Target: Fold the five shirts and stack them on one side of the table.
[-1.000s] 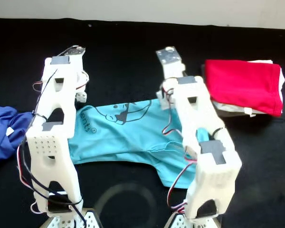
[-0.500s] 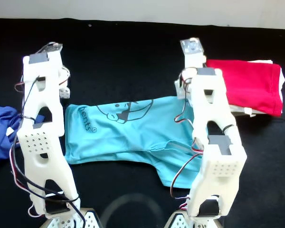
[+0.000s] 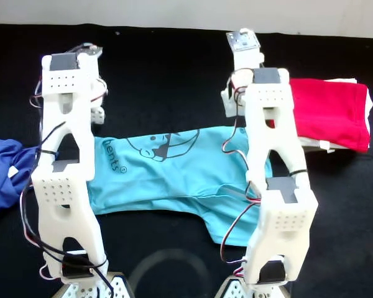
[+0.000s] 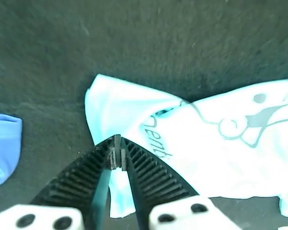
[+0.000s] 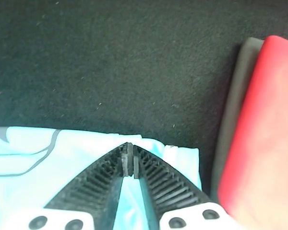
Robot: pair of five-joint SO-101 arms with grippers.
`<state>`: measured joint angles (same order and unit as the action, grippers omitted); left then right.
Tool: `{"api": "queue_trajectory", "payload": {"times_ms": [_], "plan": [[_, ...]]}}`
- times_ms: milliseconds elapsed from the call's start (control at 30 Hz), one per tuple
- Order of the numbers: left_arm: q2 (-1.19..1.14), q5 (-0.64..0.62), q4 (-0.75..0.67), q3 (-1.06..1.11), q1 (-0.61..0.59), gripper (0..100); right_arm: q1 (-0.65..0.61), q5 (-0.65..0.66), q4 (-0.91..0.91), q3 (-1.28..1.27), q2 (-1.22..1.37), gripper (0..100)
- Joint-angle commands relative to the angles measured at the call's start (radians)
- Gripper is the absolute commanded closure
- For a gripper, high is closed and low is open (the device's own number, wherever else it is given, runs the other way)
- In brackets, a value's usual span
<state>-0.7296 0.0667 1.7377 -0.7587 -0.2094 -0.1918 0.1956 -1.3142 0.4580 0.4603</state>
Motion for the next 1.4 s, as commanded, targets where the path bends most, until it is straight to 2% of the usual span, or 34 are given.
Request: {"api": "queue_trajectory", "payload": {"times_ms": [0,167,433,533,700,800,933,1100,1367], "plan": [[0.038,-0.002,-0.077,0.059,0.015,99,-0.021,-0.006,-0.002,0.042,-0.012,99.2],[-0.007,-0.002,-0.212,0.125,0.01,99,-0.024,-0.003,0.084,-0.054,-0.005,99.2],[-0.094,-0.002,-0.236,0.125,-0.056,99,-0.005,-0.002,0.323,-0.371,-0.002,99.2],[-0.102,0.0,-0.272,0.117,-0.099,99,0.024,0.058,0.429,-0.44,-0.001,99.2],[-0.108,0.002,-0.344,0.117,-0.13,99,0.065,0.086,0.547,-0.453,0.03,99.2],[-0.108,0.002,-0.396,0.117,-0.127,99,0.064,0.084,0.559,-0.352,0.116,99.2],[-0.11,0.002,-0.45,0.113,-0.116,99,0.058,0.081,0.483,-0.142,0.248,99.2],[-0.131,0.002,-0.443,-0.051,-0.116,99,0.051,0.081,0.312,0.183,0.358,99.2],[-0.203,0.002,-0.146,-0.433,-0.068,99,0.051,0.08,-0.01,0.553,0.392,99.2]]}}
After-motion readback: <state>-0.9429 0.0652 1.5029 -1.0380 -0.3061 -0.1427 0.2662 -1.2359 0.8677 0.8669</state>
